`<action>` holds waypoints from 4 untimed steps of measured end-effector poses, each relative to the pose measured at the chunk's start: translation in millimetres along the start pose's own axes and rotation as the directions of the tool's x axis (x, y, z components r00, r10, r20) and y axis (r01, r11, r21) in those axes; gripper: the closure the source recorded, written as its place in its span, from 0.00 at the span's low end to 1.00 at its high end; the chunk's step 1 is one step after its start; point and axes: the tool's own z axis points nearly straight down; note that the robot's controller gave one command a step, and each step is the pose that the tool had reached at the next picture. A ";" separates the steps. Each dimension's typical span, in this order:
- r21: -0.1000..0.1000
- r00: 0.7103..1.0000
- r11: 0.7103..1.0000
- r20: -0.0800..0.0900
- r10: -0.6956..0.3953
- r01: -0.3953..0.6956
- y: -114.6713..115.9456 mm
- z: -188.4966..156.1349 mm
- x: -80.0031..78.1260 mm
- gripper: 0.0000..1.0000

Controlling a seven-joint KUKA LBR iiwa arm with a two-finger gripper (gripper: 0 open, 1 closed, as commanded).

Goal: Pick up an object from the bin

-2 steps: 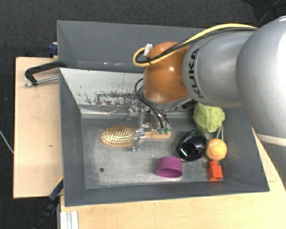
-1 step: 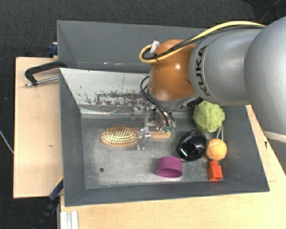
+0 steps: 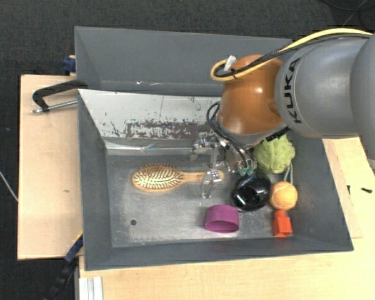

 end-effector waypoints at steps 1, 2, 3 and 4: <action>-0.001 0.996 0.996 0.003 -0.093 0.093 -21.8 31.7 -6.7 0.00; -0.001 0.962 0.962 0.010 -0.272 0.272 69.9 28.8 -7.5 1.00; -0.001 0.962 0.962 0.010 -0.272 0.272 69.9 28.8 -7.5 1.00; -0.001 0.962 0.962 0.007 -0.272 0.272 69.9 26.1 -6.4 1.00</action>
Offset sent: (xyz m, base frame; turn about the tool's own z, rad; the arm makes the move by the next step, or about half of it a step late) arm -0.0069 0.0674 -0.0333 -0.2767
